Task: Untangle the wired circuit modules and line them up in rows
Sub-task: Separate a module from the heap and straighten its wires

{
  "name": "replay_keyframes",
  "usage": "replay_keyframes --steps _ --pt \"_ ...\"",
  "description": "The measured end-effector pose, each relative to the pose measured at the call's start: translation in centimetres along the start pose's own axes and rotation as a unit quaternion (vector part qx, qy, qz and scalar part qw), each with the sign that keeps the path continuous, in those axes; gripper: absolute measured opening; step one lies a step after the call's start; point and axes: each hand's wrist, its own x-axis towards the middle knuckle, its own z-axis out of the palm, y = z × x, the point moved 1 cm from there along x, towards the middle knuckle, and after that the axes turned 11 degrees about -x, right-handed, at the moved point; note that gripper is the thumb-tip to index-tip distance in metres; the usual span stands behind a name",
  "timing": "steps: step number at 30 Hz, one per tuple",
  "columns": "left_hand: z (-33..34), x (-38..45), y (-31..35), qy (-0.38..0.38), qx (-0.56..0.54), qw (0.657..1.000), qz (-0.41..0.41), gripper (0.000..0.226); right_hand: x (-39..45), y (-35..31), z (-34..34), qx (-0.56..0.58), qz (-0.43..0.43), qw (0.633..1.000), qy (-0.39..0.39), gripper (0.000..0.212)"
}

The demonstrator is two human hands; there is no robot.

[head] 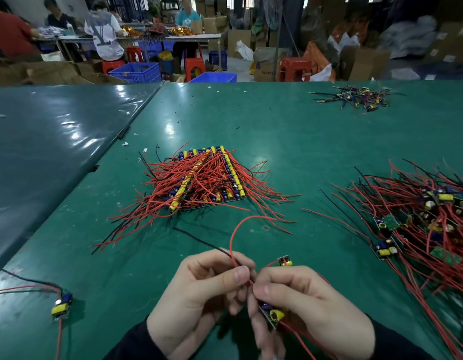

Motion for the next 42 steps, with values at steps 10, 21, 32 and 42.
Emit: replay_keyframes --steps 10,21,32,42 --pt "-0.2 0.3 0.7 0.049 -0.007 0.998 0.025 0.039 -0.3 -0.2 -0.1 -0.061 0.011 0.995 0.078 0.024" --pt "-0.3 0.0 1.3 0.035 -0.084 0.996 -0.021 0.043 -0.2 0.4 0.3 -0.092 -0.003 0.99 0.108 0.021" --pt "-1.4 0.4 2.8 0.09 -0.068 0.99 0.086 0.056 -0.5 0.3 -0.6 -0.142 -0.041 0.972 0.183 0.023" --pt "-1.5 0.9 2.1 0.058 -0.149 0.986 0.052 0.046 -0.7 0.1 -0.2 -0.219 -0.073 0.959 0.162 0.021"
